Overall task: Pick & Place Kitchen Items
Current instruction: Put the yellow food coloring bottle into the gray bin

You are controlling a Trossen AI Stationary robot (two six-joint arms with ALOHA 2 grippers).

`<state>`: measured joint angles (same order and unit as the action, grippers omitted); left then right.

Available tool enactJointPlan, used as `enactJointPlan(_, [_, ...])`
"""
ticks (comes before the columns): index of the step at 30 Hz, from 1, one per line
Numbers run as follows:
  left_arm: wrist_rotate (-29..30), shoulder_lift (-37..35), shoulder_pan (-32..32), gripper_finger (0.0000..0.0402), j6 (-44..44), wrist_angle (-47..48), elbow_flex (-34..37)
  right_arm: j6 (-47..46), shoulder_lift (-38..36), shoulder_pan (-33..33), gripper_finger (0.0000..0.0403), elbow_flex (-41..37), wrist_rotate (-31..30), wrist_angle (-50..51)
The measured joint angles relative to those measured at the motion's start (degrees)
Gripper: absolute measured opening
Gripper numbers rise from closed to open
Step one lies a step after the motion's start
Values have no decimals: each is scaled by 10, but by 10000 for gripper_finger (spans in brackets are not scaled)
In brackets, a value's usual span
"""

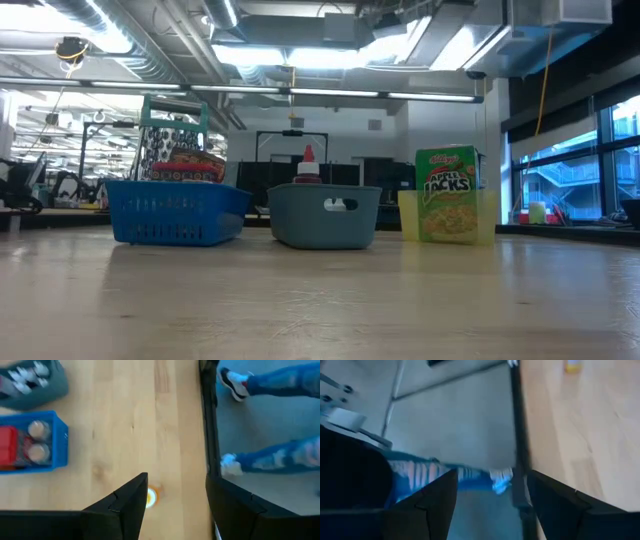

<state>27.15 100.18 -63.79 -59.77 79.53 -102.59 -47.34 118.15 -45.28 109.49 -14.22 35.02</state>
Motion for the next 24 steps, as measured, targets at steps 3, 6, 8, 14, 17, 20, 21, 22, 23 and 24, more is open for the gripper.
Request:
enactJointPlan(3, [51, 10, -11, 196, -4, 0, 0, 18, 0, -15, 240, 0, -36, -34])
enactJointPlan(6, [85, 20, -20, 196, -9, 0, 0, 24, 0, -25, 240, 0, -77, -42])
enactJointPlan(8, [100, 26, -25, 196, -2, 0, 0, 16, 3, -29, 240, 0, -102, -46])
enactJointPlan(14, [181, 45, -38, 196, 3, 0, 0, -18, 21, -35, 240, -1, -130, -60])
enactJointPlan(17, [154, 45, -40, 196, 41, 0, 0, -18, 35, -35, 240, -1, -129, -88])
enactJointPlan(20, [146, 45, -45, 196, 43, -1, 0, -18, 50, -34, 240, -1, -128, -113])
enactJointPlan(21, [152, 45, -46, 196, 34, -1, 0, -18, 54, -34, 240, -1, -128, -117])
enactJointPlan(22, [158, 45, -46, 196, 27, -1, 0, -18, 58, -33, 240, -1, -128, -124])
enactJointPlan(23, [162, 45, -48, 196, 20, -1, 0, -18, 61, -32, 240, -1, -128, -129])
enactJointPlan(24, [164, 45, -49, 197, 15, -1, 0, -18, 62, -32, 240, -1, -127, -130])
